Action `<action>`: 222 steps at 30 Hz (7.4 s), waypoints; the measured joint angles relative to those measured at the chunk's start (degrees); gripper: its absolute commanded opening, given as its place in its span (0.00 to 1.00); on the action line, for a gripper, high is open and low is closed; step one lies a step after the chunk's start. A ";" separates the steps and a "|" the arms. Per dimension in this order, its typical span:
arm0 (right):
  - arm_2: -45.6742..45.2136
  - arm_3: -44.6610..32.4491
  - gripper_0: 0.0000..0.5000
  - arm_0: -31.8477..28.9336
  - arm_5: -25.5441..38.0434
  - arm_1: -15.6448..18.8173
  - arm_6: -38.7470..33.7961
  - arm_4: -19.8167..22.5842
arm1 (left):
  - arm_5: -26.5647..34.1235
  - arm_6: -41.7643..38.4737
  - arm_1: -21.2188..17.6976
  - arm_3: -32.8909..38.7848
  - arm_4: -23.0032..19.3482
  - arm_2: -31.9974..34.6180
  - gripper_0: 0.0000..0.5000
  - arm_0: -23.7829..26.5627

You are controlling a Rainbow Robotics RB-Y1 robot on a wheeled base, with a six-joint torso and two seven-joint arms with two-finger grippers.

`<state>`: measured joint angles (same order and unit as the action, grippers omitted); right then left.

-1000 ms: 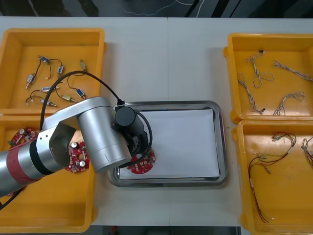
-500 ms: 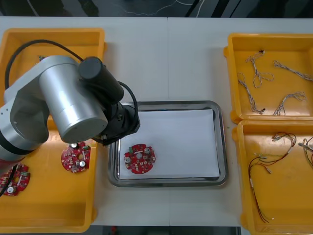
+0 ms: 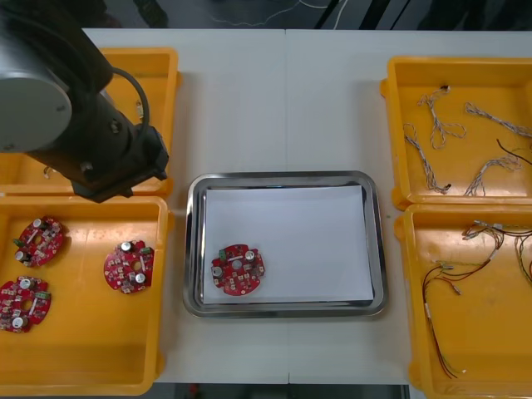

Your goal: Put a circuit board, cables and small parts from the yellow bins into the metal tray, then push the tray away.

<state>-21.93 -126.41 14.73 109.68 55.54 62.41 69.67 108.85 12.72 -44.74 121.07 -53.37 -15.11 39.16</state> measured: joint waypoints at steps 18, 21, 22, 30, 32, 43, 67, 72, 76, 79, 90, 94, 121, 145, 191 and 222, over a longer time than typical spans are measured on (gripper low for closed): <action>17.92 -2.39 0.00 10.64 0.10 -0.43 16.34 -2.29 | 0.42 5.53 -8.79 -17.40 -3.98 11.67 1.00 0.08; 21.18 -3.35 0.00 12.52 0.11 -1.38 20.43 -4.30 | 0.43 11.99 -8.80 -21.28 -4.40 14.23 1.00 0.17; 22.14 -3.78 0.00 12.99 0.11 -1.70 21.89 -4.79 | 0.43 14.10 -8.81 -22.27 -4.48 14.70 1.00 0.27; 29.68 -5.07 0.00 16.55 0.11 -4.58 29.70 -8.53 | 0.55 19.99 -8.82 -32.37 -5.64 15.24 1.00 3.88; 31.32 -5.07 0.00 17.50 0.12 -5.61 32.87 -9.77 | 0.56 20.00 -8.82 -34.96 -6.04 15.54 1.00 4.72; 39.34 -4.95 0.00 20.23 0.12 -10.94 44.96 -14.90 | 0.58 20.20 -8.82 -41.08 -7.30 16.67 1.00 5.33; 53.15 1.65 0.00 20.81 -1.39 -19.72 62.86 -27.33 | -8.34 31.36 -8.82 -50.55 -9.10 15.19 1.00 5.74; 58.47 4.04 0.00 20.72 -3.95 -20.42 62.86 -31.24 | -9.29 31.60 -8.82 -51.15 -9.09 13.51 1.00 5.84; 59.11 6.69 0.00 20.05 -6.35 -21.84 62.87 -32.09 | -10.22 33.61 -8.82 -51.85 -8.95 12.52 1.00 5.89; 59.16 7.69 0.00 19.22 -7.54 -22.71 62.94 -33.79 | -11.20 37.65 -8.82 -52.14 -8.56 11.36 1.00 6.11; 61.17 11.59 0.00 16.46 -13.26 -23.16 63.09 -36.59 | -15.30 42.62 -8.58 -53.44 -6.10 4.68 1.00 8.30; 62.91 12.08 0.00 15.45 -14.84 -23.17 63.09 -39.41 | -16.35 42.62 -7.97 -56.07 -5.28 3.51 1.00 9.57; 61.12 10.62 1.00 14.54 -14.42 -24.61 63.08 -42.43 | -22.93 46.33 -3.51 -63.47 -2.36 -1.62 1.00 10.83; 41.13 1.57 1.00 20.18 0.10 -30.85 61.90 -42.25 | -26.39 49.53 -2.27 -67.62 -1.21 -3.98 1.00 10.85; 9.77 31.85 1.00 32.40 0.13 -19.84 41.13 -40.82 | -27.19 49.53 -1.40 -68.31 -1.18 -4.56 0.00 10.85; 4.79 41.52 1.00 31.57 0.13 -19.84 25.88 -47.47 | -16.95 49.53 -3.59 -61.29 -0.84 1.62 0.00 13.01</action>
<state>-17.15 -84.89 46.30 109.82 35.70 88.29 22.20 91.90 62.25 -48.33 59.78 -54.21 -13.49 52.17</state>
